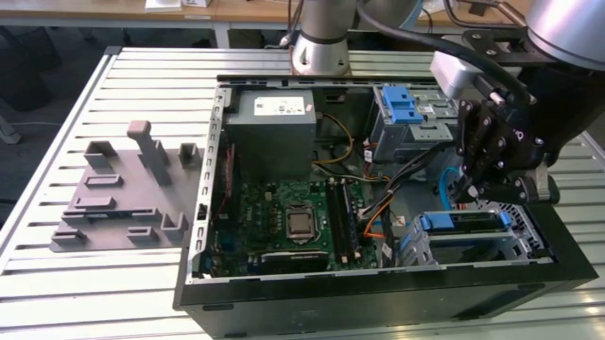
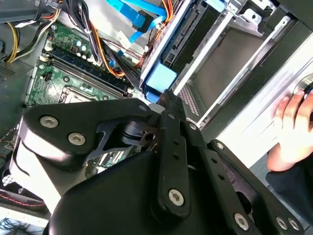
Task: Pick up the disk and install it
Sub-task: 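Insert the disk into the insertion slot, then insert the first disk wire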
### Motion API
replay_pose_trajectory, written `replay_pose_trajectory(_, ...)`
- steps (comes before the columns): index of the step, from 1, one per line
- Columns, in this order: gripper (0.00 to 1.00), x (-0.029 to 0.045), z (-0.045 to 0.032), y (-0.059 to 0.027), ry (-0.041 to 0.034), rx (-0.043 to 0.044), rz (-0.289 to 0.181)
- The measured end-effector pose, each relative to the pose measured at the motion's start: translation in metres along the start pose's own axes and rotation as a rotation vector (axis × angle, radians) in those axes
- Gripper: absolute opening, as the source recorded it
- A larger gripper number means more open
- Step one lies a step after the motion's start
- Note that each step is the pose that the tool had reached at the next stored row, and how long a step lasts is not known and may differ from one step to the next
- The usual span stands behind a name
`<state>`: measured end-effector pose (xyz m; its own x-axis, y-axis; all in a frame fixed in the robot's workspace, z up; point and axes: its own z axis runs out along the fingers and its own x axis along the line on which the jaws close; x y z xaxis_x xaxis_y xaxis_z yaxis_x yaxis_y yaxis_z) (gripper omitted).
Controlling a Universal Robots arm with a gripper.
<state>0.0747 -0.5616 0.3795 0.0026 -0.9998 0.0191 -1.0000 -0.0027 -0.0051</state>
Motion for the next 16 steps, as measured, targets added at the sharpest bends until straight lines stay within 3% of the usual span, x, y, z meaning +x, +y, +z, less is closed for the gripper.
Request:
replay_pose_trajectory(11,0.11,-0.0001,0.0079,0.0,0.0002,0.0,0.0)
replay_pose_trajectory(16,0.11,-0.0001,0.0086,-0.0051,0.0001,0.0,0.0)
